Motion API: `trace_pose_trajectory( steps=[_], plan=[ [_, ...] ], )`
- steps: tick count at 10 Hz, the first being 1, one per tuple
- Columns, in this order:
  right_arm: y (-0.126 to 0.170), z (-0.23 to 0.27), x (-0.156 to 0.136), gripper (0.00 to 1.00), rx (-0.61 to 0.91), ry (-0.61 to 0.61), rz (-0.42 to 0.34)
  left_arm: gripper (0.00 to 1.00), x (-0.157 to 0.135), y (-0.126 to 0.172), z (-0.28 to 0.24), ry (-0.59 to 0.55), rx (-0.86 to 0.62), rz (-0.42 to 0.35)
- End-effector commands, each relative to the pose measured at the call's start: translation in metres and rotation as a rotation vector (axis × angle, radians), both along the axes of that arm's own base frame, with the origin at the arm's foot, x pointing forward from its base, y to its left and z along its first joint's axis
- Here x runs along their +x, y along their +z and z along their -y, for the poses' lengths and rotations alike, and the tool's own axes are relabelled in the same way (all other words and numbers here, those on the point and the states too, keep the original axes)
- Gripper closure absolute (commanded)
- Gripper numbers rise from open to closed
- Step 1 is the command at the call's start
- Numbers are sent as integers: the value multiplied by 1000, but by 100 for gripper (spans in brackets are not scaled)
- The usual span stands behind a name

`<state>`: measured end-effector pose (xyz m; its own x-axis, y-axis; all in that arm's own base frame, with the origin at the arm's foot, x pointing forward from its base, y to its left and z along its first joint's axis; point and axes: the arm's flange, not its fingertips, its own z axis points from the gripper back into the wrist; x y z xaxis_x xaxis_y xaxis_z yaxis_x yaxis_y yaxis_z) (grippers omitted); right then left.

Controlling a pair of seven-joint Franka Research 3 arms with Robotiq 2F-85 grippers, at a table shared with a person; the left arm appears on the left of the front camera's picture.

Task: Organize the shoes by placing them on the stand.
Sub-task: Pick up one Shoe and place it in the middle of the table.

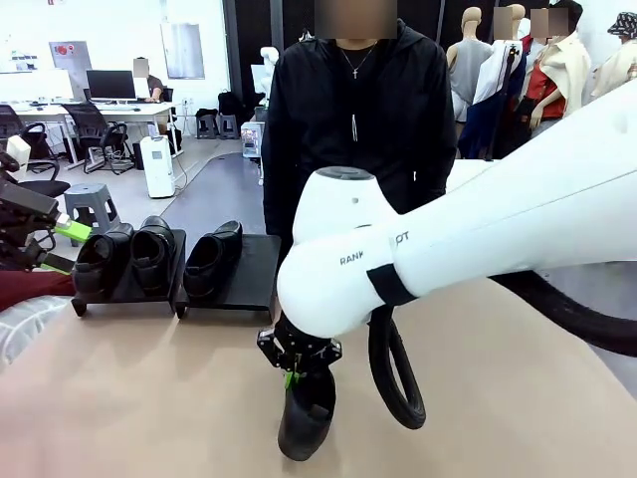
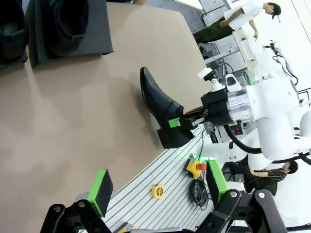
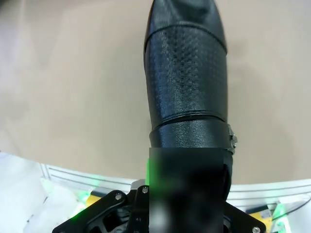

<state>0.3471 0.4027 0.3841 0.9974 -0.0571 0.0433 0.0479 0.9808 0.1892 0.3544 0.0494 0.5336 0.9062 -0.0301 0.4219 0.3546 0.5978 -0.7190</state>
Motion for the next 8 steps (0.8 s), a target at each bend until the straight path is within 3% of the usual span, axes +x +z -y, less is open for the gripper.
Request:
trace_pose_trajectory(
  steps=[1, 2, 3, 4, 6, 8],
  plan=[
    [-5, -21, 5, 100, -35, -33, -1, 0, -1, 0, -3, -12, 3, 8],
    [-8, -21, 5, 68, -29, -24, -4, 0, -1, 0, -3, -12, 3, 8],
    [-5, -15, 5, 9, -20, -28, 19, 0, -1, 0, -3, -12, 3, 8],
    [7, -4, 8, 0, 3, -5, 25, 0, -1, 0, -3, -12, 3, 8],
    [67, 65, 24, 0, 112, 73, -79, 0, -1, 0, -3, -12, 3, 8],
    [120, 162, 21, 0, 175, 88, -84, 0, -1, 0, -3, -12, 3, 8]
  ],
)
